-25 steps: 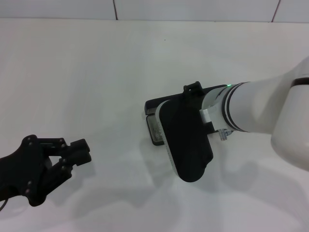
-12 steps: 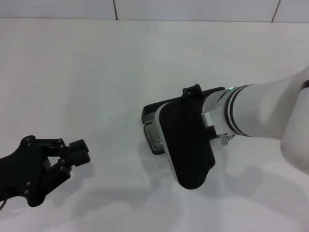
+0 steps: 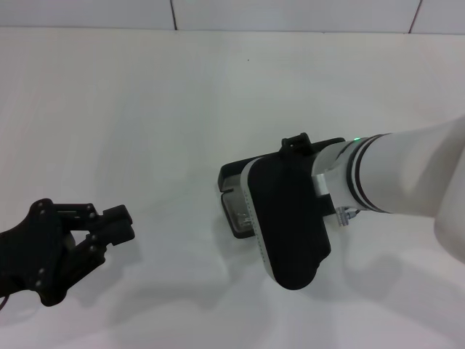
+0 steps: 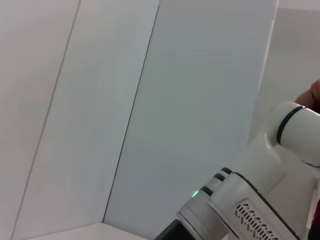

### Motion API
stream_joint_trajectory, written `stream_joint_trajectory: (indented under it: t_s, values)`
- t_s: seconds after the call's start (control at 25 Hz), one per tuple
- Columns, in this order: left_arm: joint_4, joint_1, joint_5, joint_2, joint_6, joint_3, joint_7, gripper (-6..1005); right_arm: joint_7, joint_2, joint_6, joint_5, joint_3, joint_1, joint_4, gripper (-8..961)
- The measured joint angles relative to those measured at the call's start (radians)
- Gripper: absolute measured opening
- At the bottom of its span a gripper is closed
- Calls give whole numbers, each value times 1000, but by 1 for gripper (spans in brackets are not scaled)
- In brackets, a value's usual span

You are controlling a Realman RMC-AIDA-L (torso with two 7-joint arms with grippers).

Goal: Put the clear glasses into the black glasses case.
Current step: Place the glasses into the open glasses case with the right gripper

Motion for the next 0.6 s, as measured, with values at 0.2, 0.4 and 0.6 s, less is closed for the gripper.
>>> stream_joint_trajectory:
  t_s: [0.2, 0.4, 0.6]
  values:
    - [0, 4, 1, -2, 0, 0, 0, 123, -1, 0, -9, 0, -3, -2, 5, 248]
    - [-1, 5, 3, -4, 1, 0, 0, 123, -1, 0, -11, 0, -4, 0, 16, 246]
    - [-2, 5, 5, -5, 1, 0, 0, 123, 1, 0, -12, 0, -7, 0, 19, 243]
